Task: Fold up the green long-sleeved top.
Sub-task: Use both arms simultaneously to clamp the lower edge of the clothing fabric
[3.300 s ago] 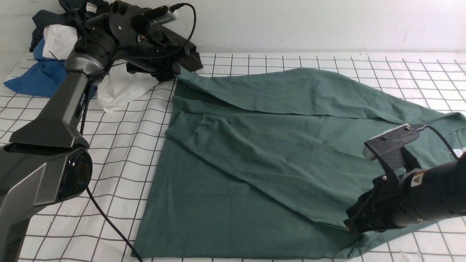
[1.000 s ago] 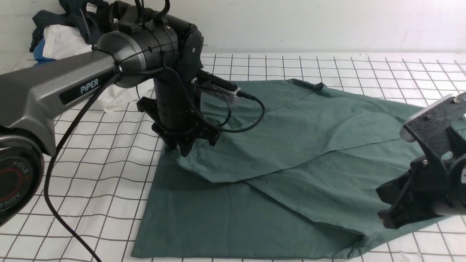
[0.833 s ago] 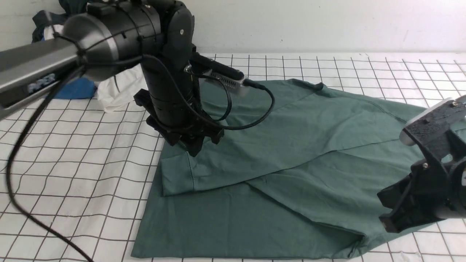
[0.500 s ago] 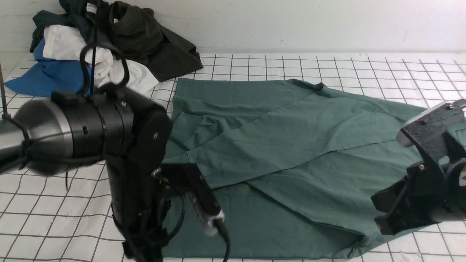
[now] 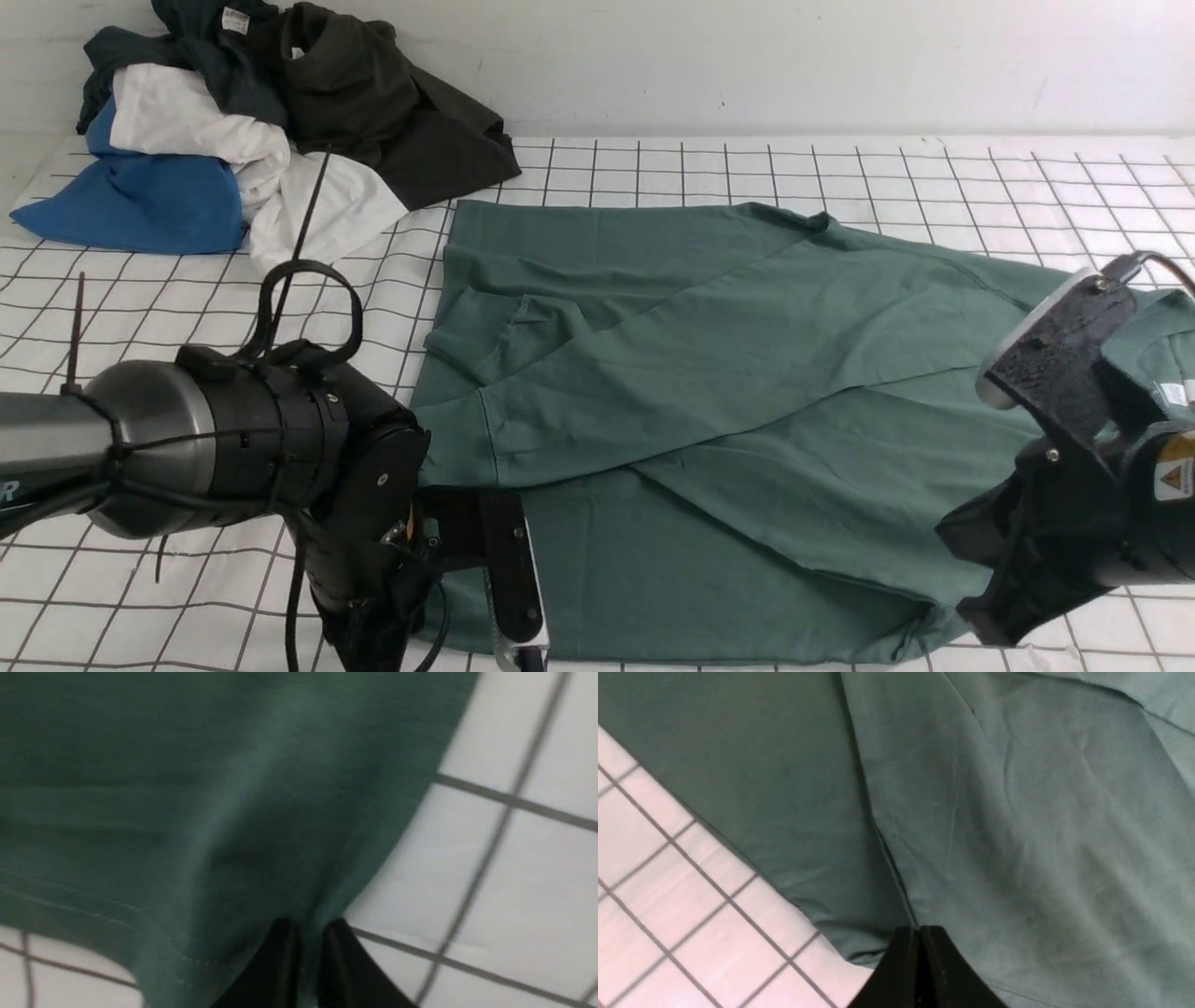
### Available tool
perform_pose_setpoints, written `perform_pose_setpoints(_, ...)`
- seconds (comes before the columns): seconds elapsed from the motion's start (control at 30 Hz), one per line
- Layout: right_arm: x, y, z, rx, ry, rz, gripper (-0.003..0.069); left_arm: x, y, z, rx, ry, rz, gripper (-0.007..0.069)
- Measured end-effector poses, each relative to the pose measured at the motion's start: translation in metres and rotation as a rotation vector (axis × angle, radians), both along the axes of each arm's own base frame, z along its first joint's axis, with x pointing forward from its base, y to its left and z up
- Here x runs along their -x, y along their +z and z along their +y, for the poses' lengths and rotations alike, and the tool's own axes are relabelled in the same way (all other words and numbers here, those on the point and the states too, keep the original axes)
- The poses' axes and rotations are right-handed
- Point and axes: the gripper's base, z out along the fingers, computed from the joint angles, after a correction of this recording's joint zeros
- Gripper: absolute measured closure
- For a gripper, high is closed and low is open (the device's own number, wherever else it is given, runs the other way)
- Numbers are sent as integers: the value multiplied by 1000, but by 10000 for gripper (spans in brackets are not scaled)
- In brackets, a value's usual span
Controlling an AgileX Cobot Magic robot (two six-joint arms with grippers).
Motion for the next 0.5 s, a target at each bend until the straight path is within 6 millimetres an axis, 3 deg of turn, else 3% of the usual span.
perform_pose_setpoints(0.07, 0, -1, -2, 35, 15, -3, 673, -1, 5, 1, 3, 12, -27, 613)
perform_pose_setpoints(0.2, 3, -5, -12, 197, 73, 17, 641, 4, 41, 8, 35, 11, -146, 631)
perform_pose_setpoints(0.27, 3, -5, -15, 241, 88, 15, 626, 4, 47, 10, 42, 13, -167, 631)
perform_pose_setpoints(0.33, 4, -14, -25, 393, 141, 17, 548, 6, 64, 19, 72, 39, -222, 631)
perform_pose_setpoints(0.43, 4, -31, -37, 545, 195, 39, 475, 5, 72, 26, 90, 71, -244, 631)
perform_pose_setpoints(0.5, 2, -55, -53, 673, 220, 83, 382, 5, 77, 33, 109, 106, -256, 631)
